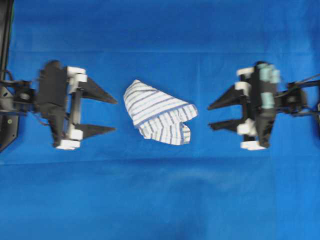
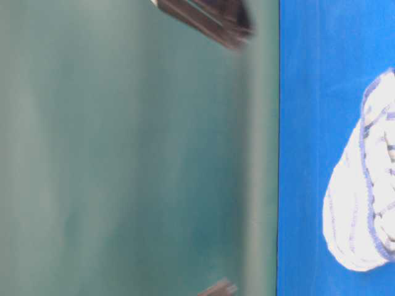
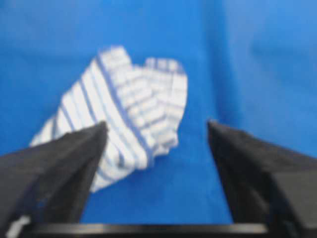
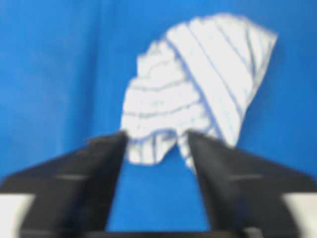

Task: Lift the towel with both arms.
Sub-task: 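Move both grippers inward toward opposite sides of the striped towel, then close both grippers on opposite edges of the towel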

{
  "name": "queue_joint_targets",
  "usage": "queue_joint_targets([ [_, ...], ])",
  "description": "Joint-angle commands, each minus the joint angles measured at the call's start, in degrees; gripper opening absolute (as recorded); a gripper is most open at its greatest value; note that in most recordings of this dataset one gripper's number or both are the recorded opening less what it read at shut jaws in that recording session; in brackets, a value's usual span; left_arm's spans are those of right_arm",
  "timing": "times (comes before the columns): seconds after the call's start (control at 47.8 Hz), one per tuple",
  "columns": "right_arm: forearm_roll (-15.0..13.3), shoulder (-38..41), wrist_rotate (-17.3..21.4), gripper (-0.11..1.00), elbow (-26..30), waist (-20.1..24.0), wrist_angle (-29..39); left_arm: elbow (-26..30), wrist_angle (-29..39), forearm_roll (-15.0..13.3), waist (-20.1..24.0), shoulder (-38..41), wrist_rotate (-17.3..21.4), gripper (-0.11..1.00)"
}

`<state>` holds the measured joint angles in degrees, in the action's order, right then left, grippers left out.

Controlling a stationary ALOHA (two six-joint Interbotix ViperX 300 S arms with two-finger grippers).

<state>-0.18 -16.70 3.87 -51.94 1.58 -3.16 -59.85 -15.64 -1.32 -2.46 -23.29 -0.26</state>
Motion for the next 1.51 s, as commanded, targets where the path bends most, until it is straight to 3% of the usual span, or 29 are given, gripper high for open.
queue_joint_targets([
  [0.0,0.26,3.96,0.09,0.64,2.99,0.09,0.26,2.29,-0.53,-0.09,-0.18,3.96,-0.09,0.86],
  [0.042,0.26,5.98,0.09,0.64,3.6,0.09,0.18,2.9,-0.53,-0.09,-0.26,6.15,-0.09,0.9],
  [0.418,0.35,21.27,0.18,0.61,8.53,0.09,-2.64,7.65,-4.66,-0.09,0.09,22.94,-0.09,0.89],
  [0.774,0.44,25.66,0.26,0.6,10.81,-0.18,-4.13,8.7,-5.54,-0.53,1.14,27.77,-0.35,0.85],
  [0.9,0.44,25.66,0.26,0.54,10.9,-0.53,-4.13,8.7,-4.66,-0.79,2.2,27.86,-0.62,0.69],
  [0.983,0.44,25.75,0.26,0.36,10.9,-0.62,-3.87,8.61,-4.04,-0.79,2.81,28.04,-0.53,0.47],
  [1.088,0.44,25.66,0.26,0.05,10.55,-0.88,-3.69,8.44,-3.78,-0.79,3.25,27.95,-0.35,0.17],
  [1.151,0.44,25.66,0.18,0.01,10.55,-0.88,-3.69,8.53,-3.78,-0.79,3.16,27.95,-0.18,0.06],
  [1.485,0.44,22.76,0.44,0.01,11.51,-0.88,-2.29,10.02,-1.32,-0.88,2.29,22.76,-2.02,0.05],
])
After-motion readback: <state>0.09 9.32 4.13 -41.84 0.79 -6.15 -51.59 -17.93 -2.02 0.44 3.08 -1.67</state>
